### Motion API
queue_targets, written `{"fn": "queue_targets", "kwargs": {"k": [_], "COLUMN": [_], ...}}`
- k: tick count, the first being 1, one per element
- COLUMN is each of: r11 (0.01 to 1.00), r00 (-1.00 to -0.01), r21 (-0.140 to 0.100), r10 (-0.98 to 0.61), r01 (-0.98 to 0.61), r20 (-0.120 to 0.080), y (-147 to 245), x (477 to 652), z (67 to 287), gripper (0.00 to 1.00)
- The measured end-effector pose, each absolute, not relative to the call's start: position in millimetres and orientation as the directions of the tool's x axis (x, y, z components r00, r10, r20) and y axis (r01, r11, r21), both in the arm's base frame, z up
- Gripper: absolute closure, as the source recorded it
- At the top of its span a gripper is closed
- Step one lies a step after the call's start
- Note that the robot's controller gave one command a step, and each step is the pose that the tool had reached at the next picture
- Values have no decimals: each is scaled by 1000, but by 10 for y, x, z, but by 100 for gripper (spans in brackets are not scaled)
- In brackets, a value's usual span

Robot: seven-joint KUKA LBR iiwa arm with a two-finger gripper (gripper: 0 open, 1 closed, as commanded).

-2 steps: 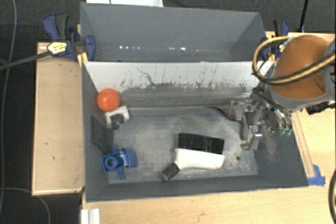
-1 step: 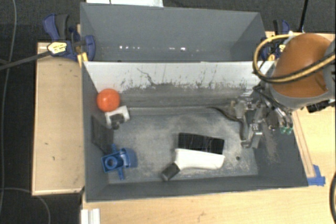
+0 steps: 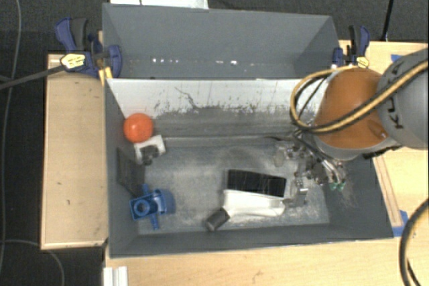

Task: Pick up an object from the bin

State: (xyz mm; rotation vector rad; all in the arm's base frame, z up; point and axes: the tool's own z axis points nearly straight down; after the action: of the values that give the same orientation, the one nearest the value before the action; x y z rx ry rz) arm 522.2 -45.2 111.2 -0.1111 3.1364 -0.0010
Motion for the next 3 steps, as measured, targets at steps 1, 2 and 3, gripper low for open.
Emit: {"fn": "queue_targets", "kwargs": {"k": [1, 2, 3], "r11": [989, 965, 951], "r00": [-989, -965, -951], "r21": [1, -1, -2], "r10": [-148, -263, -310], "r01": [-148, -263, -310], "r20": [1, -3, -15], "y": [-147, 288, 474], "x": [5071, 4986, 4820], "z": [1060, 1147, 717], "gripper": [0, 0, 0]}}
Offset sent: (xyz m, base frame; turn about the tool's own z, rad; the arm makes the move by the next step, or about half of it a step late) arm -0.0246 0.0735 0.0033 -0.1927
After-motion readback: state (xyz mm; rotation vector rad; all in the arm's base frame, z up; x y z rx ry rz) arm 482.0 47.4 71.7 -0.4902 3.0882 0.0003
